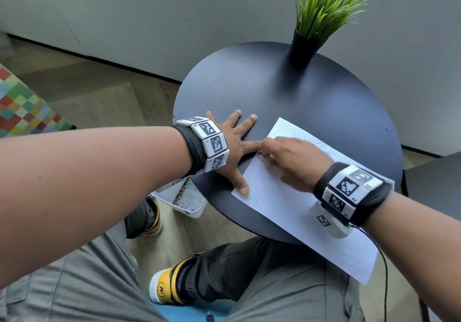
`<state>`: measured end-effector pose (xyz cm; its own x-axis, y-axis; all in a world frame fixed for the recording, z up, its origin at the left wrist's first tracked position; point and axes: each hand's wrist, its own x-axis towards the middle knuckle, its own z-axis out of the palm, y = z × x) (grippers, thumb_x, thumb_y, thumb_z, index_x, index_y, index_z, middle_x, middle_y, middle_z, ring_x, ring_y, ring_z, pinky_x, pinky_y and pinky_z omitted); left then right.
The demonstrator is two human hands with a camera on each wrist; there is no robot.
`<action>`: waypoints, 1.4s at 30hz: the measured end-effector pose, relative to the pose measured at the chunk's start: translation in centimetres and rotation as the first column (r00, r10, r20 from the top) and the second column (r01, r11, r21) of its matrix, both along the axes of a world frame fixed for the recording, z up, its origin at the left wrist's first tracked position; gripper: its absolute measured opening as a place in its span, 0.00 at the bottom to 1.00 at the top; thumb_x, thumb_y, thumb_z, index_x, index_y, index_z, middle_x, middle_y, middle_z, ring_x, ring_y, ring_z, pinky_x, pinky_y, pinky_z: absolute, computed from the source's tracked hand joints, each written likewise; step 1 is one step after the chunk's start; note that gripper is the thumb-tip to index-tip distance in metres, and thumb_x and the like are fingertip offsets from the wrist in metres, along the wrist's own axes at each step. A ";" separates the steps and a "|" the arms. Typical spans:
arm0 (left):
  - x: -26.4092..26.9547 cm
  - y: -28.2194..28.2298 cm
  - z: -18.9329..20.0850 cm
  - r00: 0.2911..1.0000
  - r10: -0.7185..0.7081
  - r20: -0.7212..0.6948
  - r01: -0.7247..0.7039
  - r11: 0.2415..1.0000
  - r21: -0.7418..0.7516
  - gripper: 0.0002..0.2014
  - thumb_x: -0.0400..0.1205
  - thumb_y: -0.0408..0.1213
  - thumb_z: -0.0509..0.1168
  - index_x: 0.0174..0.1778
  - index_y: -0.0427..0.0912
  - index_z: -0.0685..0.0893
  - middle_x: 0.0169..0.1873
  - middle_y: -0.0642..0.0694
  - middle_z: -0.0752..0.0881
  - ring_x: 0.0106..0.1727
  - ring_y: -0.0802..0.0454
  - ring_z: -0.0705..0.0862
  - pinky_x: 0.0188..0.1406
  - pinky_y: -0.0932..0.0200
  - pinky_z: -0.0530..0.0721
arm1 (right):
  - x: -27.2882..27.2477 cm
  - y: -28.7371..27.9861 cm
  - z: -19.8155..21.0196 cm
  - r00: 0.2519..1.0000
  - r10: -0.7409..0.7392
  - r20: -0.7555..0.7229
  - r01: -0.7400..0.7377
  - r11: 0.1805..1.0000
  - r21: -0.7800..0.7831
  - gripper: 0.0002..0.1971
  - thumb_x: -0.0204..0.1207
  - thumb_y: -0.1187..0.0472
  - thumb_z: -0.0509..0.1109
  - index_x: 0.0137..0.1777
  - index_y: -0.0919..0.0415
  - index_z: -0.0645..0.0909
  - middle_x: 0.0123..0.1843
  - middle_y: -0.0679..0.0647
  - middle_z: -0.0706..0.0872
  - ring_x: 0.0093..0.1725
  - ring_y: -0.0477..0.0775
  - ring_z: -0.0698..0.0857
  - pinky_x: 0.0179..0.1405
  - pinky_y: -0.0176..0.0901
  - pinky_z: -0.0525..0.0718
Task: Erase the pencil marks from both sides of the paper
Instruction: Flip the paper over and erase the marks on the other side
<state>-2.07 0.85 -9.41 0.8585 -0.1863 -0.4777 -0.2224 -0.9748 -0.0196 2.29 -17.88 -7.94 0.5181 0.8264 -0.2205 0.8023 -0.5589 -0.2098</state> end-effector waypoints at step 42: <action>-0.5 -0.8 1.1 0.997 0.039 -0.061 -0.037 0.999 0.024 0.66 0.55 0.83 0.67 0.80 0.73 0.30 0.84 0.44 0.26 0.84 0.29 0.31 0.67 0.12 0.56 | -0.6 -1.7 0.4 0.999 0.013 0.040 -0.011 0.998 -0.056 0.09 0.82 0.61 0.59 0.60 0.56 0.73 0.51 0.54 0.80 0.51 0.61 0.83 0.45 0.52 0.79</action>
<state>-2.55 0.04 -8.33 0.8338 -0.1423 -0.5335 -0.1867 -0.9820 -0.0297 1.69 -19.61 -7.52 0.5178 0.8197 -0.2451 0.8162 -0.5591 -0.1457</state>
